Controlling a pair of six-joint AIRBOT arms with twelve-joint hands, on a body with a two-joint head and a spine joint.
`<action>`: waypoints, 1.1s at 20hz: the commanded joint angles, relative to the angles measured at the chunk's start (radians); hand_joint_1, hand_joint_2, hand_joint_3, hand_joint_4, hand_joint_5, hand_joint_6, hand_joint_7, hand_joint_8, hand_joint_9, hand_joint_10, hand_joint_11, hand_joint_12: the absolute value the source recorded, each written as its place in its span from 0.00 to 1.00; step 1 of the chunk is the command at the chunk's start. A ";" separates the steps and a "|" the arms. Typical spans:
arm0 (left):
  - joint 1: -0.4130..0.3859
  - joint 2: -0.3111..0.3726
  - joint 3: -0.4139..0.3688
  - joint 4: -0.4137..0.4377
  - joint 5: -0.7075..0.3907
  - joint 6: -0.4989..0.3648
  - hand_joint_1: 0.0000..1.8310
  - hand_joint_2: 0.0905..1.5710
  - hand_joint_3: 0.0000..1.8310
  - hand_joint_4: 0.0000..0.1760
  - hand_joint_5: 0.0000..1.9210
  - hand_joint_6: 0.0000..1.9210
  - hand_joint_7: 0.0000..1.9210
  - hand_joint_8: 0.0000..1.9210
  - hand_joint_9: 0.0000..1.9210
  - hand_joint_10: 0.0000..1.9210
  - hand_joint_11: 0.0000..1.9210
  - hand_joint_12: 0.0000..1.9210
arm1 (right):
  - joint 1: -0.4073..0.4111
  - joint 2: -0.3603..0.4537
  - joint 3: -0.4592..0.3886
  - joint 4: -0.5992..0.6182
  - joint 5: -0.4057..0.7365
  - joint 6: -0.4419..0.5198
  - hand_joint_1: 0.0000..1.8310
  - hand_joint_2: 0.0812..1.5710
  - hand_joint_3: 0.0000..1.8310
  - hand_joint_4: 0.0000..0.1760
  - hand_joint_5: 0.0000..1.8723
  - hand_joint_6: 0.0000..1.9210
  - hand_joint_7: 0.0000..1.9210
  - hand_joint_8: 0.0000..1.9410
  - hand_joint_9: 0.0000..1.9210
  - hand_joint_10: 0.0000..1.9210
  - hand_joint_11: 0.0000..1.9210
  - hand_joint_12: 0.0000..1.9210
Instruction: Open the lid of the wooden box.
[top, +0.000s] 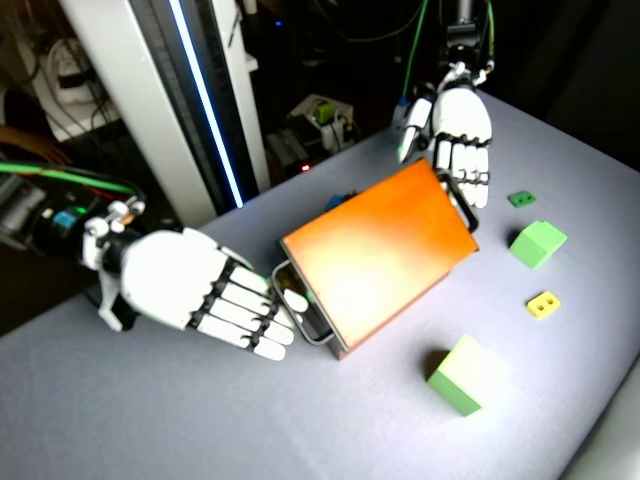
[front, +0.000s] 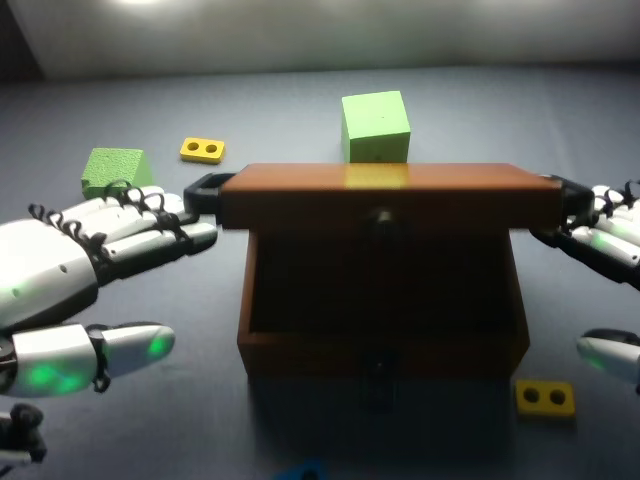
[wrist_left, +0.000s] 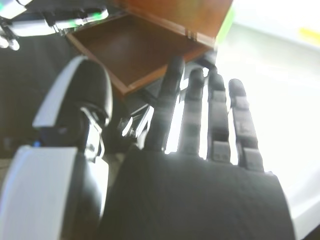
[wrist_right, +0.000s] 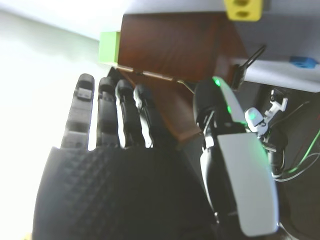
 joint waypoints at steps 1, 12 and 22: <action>-0.014 0.012 -0.002 -0.036 -0.165 0.001 0.03 0.92 0.00 0.00 0.06 0.00 0.00 0.00 0.00 0.00 0.00 0.00 | 0.014 0.009 -0.001 -0.006 0.145 0.003 0.21 0.88 0.00 0.00 0.00 0.00 0.00 0.00 0.00 0.00 0.00 0.00; -0.168 -0.033 0.068 -0.049 -0.123 0.042 0.15 0.90 0.00 0.00 0.10 0.01 0.01 0.00 0.00 0.00 0.00 0.00 | 0.032 -0.017 0.047 0.085 0.282 0.003 0.23 0.88 0.00 0.00 0.00 0.00 0.00 0.00 0.00 0.00 0.00 0.00; -0.248 -0.102 0.138 -0.076 -0.072 0.043 0.18 0.89 0.00 0.08 0.09 0.01 0.00 0.00 0.00 0.00 0.00 0.00 | 0.097 -0.052 0.105 0.122 0.254 0.002 0.32 0.89 0.00 0.00 0.00 0.00 0.00 0.00 0.00 0.00 0.00 0.00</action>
